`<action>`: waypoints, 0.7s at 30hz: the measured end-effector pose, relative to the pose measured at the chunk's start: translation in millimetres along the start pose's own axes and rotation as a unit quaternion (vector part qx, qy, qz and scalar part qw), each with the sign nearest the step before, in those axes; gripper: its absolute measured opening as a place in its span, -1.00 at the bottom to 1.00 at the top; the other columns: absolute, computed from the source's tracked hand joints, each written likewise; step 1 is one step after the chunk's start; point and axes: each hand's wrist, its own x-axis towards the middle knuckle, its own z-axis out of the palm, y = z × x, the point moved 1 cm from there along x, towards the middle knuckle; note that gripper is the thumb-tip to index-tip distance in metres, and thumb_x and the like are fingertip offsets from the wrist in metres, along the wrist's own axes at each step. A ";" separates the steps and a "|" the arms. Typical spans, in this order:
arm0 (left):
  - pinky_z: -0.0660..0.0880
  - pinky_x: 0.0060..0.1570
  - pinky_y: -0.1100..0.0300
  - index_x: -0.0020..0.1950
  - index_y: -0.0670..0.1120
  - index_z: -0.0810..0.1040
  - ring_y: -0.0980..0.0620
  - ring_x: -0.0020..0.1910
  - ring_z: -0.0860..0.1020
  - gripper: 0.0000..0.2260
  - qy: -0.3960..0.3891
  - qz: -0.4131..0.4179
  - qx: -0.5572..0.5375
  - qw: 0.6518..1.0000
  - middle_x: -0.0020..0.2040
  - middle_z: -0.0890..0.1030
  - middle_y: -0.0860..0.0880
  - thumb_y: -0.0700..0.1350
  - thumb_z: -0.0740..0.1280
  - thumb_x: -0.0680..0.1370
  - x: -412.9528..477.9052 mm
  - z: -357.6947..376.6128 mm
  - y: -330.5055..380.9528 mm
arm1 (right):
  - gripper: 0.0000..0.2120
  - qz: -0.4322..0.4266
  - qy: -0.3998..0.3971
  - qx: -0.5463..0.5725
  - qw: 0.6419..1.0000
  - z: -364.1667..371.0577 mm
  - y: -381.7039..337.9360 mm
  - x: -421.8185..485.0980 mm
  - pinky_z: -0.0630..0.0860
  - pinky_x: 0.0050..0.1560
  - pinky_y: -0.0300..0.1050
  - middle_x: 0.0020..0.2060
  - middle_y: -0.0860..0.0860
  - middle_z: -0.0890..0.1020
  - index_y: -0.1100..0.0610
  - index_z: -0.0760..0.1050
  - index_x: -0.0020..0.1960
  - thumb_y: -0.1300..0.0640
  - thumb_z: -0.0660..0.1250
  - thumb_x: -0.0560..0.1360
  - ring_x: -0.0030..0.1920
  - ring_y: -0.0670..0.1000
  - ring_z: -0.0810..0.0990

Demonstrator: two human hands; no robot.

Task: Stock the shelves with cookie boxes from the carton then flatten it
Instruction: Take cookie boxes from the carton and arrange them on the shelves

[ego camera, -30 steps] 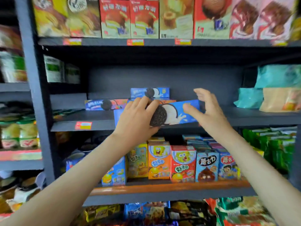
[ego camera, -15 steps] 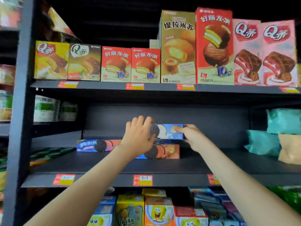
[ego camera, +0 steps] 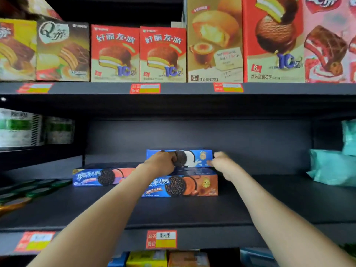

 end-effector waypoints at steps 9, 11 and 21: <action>0.40 -0.10 0.13 0.17 -0.18 0.48 -0.18 0.10 0.54 -0.76 -0.037 -0.020 0.049 0.998 0.15 0.55 -0.18 -0.20 0.09 0.60 7.8 -5.7 4.6 | -0.78 0.004 -0.006 -0.025 1.000 2.5 7.3 -5.2 0.38 -0.09 -0.13 0.06 0.18 0.63 0.32 0.54 0.09 0.18 0.23 0.58 0.09 0.15 0.59; 0.42 -0.03 0.11 0.16 -0.20 0.49 -0.16 0.11 0.53 -0.76 -0.041 -0.022 0.048 0.998 0.17 0.55 -0.18 -0.21 0.11 0.58 11.2 -5.6 1.5 | -0.76 0.007 -0.017 -0.025 1.000 1.4 4.9 -9.1 0.38 -0.04 -0.13 0.10 0.14 0.62 0.28 0.53 0.15 0.18 0.20 0.60 0.13 0.12 0.57; 0.41 -0.09 0.12 0.29 -0.19 0.40 -0.18 0.09 0.53 -0.68 -0.043 -0.035 0.017 0.998 0.20 0.52 -0.19 -0.18 0.12 0.56 -1.2 -5.9 11.5 | -0.84 0.024 -0.015 0.011 1.000 2.9 0.9 -17.3 0.37 -0.22 -0.16 0.06 0.19 0.63 0.27 0.55 0.02 0.23 0.22 0.58 -0.08 0.07 0.55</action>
